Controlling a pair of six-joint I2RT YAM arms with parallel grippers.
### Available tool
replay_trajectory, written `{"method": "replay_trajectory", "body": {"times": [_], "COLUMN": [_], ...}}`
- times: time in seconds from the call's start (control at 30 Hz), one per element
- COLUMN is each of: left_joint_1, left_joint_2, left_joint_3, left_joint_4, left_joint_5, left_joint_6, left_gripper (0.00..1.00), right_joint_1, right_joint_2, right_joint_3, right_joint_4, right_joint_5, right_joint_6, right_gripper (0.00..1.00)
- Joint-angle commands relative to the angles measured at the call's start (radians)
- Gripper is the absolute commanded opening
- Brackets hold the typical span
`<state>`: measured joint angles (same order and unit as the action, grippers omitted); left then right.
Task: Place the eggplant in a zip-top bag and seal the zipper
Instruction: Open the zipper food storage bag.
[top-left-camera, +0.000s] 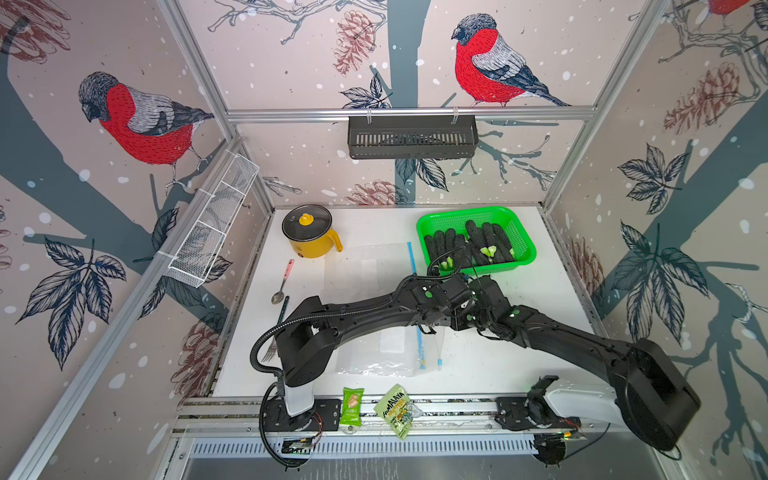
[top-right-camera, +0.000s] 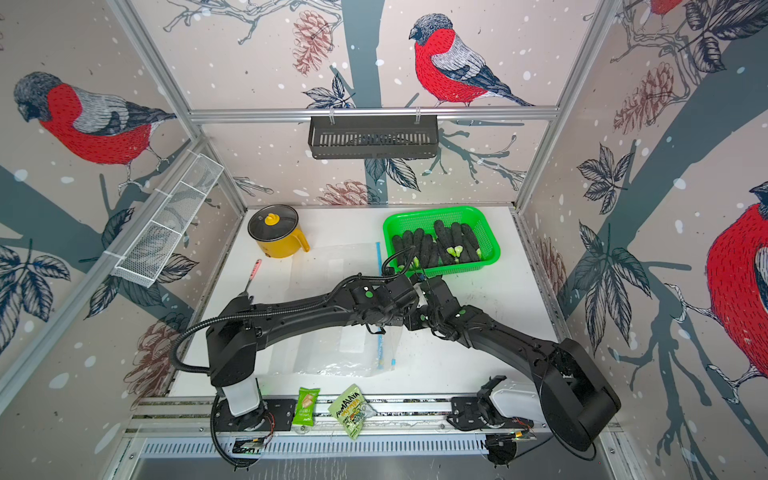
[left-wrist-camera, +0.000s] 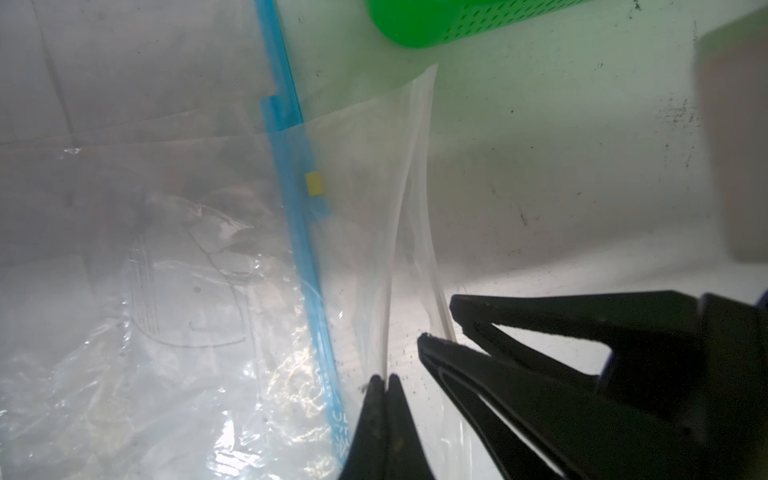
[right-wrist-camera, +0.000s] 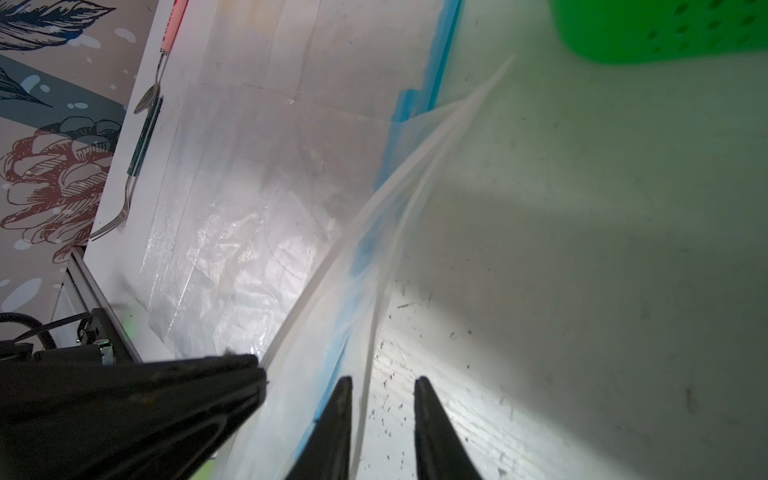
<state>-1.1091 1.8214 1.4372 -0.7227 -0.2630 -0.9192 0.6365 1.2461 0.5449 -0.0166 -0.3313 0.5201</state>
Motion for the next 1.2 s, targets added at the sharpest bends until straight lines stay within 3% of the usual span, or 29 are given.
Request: {"method": "replay_trajectory", "body": {"times": [0.0, 0.1, 0.27, 0.57, 0.77, 0.87, 1.0, 1.17], "left_joint_1": [0.003, 0.003, 0.004, 0.005, 0.008, 0.010, 0.012, 0.020], "left_joint_2": [-0.014, -0.016, -0.018, -0.003, 0.004, 0.004, -0.015, -0.059], "left_joint_3": [-0.006, -0.010, -0.021, -0.037, -0.045, -0.052, -0.058, -0.056], "left_joint_4": [0.006, 0.003, -0.006, 0.003, 0.017, 0.023, 0.014, -0.024], "left_joint_5": [-0.023, -0.022, -0.029, -0.013, -0.010, -0.011, -0.026, -0.066], "left_joint_6": [-0.024, -0.026, -0.027, -0.030, -0.026, -0.027, -0.033, -0.037], "left_gripper": [0.00, 0.00, 0.00, 0.22, 0.25, 0.23, 0.10, 0.02], "right_joint_1": [0.002, 0.003, 0.017, 0.045, 0.045, 0.043, 0.027, 0.005], "right_joint_2": [0.003, 0.003, -0.002, -0.032, -0.039, -0.038, -0.034, -0.034], "right_joint_3": [-0.003, 0.004, 0.026, 0.059, 0.066, 0.067, 0.066, 0.080], "right_joint_4": [0.049, 0.053, 0.039, -0.001, -0.010, -0.014, -0.027, -0.050], "right_joint_5": [0.011, 0.009, 0.009, 0.018, 0.017, 0.021, 0.028, 0.029], "right_joint_6": [0.004, 0.006, 0.006, 0.005, 0.004, 0.001, -0.008, -0.027], "right_gripper": [0.14, 0.07, 0.05, 0.04, 0.04, 0.04, 0.04, 0.04]}}
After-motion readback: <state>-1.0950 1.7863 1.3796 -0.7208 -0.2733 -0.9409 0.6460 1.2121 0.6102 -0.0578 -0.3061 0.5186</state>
